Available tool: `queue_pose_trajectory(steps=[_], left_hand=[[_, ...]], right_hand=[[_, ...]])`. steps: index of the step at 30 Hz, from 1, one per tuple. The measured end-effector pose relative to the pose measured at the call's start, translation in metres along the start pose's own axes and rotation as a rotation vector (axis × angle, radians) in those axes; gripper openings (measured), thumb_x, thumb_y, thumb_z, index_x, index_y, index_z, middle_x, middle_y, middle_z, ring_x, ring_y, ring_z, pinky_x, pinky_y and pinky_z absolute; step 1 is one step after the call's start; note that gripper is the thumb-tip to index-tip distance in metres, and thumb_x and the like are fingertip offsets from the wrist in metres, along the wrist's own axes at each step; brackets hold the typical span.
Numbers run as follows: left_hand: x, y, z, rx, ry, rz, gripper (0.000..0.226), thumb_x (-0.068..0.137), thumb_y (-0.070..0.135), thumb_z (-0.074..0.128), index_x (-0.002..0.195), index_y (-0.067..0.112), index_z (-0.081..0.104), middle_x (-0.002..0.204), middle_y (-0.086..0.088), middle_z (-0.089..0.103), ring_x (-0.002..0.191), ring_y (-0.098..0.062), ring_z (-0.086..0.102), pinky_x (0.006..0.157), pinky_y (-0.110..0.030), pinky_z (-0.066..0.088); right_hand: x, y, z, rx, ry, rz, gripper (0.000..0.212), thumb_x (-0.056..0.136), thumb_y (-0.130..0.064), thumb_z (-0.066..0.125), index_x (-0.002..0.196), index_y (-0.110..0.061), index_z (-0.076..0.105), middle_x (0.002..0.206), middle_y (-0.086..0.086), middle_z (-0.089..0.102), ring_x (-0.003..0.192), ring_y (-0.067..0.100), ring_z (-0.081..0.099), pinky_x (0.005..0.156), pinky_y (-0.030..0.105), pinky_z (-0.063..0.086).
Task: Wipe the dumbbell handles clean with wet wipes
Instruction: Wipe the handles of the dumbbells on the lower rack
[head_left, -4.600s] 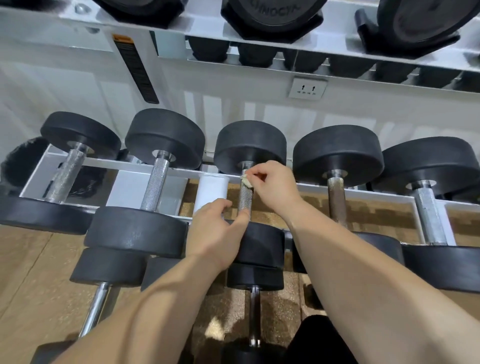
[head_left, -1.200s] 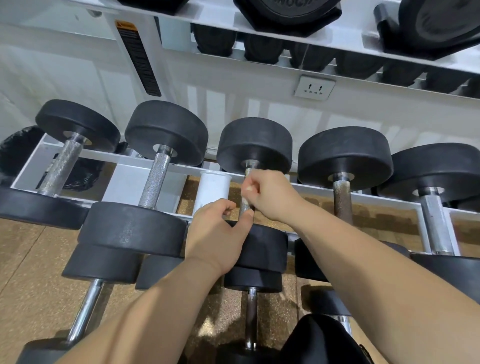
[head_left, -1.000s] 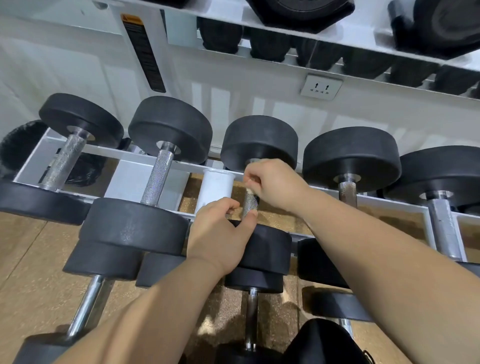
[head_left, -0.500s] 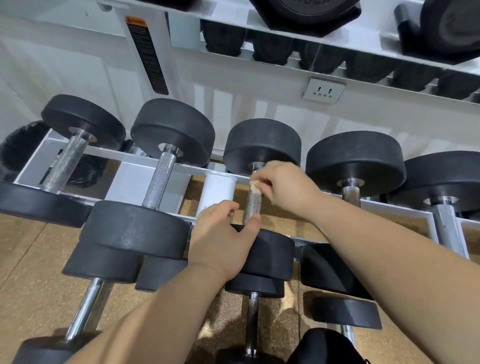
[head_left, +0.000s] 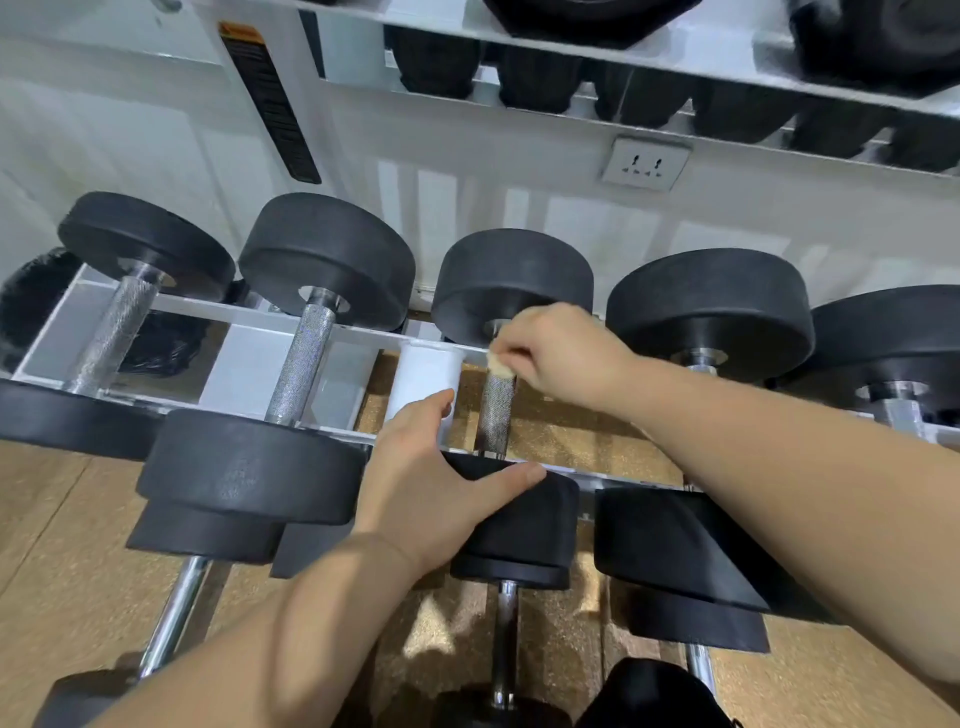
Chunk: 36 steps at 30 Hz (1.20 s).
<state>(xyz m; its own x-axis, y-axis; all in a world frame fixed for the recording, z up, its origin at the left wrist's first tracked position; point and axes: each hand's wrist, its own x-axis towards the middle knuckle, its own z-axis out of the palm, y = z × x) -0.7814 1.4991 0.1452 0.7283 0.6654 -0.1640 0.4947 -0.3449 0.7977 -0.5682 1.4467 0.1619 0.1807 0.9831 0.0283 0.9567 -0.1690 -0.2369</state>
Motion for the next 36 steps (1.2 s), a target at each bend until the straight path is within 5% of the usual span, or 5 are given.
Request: queue_pose_trajectory(steps=[8,15,22,29,36], left_hand=[[0.004,0.002,-0.001,0.010,-0.017,-0.008,0.132,0.041,0.086,0.069,0.154,0.026,0.035,0.152,0.013,0.043,0.141,-0.005,0.036,0.119,-0.032,0.031],[0.003,0.002,0.000,-0.020,-0.001,-0.023,0.128,0.042,0.082,0.072,0.153,0.027,0.039,0.147,0.014,0.047,0.138,-0.004,0.039,0.118,-0.030,0.032],[0.003,0.000,0.001,-0.030,0.019,-0.032,0.131,0.039,0.084,0.071,0.153,0.027,0.039,0.148,0.013,0.047,0.138,-0.004,0.040,0.118,-0.032,0.033],[0.002,0.001,0.002,-0.050,0.017,-0.043,0.131,0.039,0.084,0.071,0.153,0.029,0.038,0.147,0.014,0.048,0.137,-0.002,0.040,0.117,-0.029,0.033],[0.001,0.003,0.002,-0.070,0.015,-0.057,0.132,0.038,0.082,0.072,0.153,0.028,0.037,0.143,0.017,0.050,0.136,-0.002,0.041,0.117,-0.032,0.034]], right_hand=[[-0.032,-0.022,0.006,0.147,-0.263,-0.236,0.014,0.091,-0.023,0.059,0.081,-0.016,0.065,0.077,-0.004,0.063,0.072,0.017,0.056,0.065,0.033,0.046],[-0.001,0.006,0.006,0.056,0.082,0.038,0.021,0.098,-0.027,0.052,0.098,-0.017,0.071,0.095,0.001,0.069,0.091,0.025,0.063,0.079,0.044,0.049],[-0.023,-0.022,0.013,0.049,-0.107,-0.152,0.026,0.098,-0.028,0.047,0.096,-0.020,0.071,0.096,0.001,0.065,0.089,0.027,0.064,0.076,0.039,0.053],[-0.002,-0.005,0.000,-0.090,0.020,0.090,0.019,0.098,-0.018,0.048,0.109,-0.019,0.063,0.100,0.006,0.063,0.090,0.034,0.064,0.073,0.041,0.051],[-0.013,-0.021,0.006,-0.087,-0.188,-0.165,0.019,0.099,-0.026,0.048,0.102,-0.020,0.066,0.099,0.000,0.063,0.091,0.027,0.061,0.074,0.035,0.047]])
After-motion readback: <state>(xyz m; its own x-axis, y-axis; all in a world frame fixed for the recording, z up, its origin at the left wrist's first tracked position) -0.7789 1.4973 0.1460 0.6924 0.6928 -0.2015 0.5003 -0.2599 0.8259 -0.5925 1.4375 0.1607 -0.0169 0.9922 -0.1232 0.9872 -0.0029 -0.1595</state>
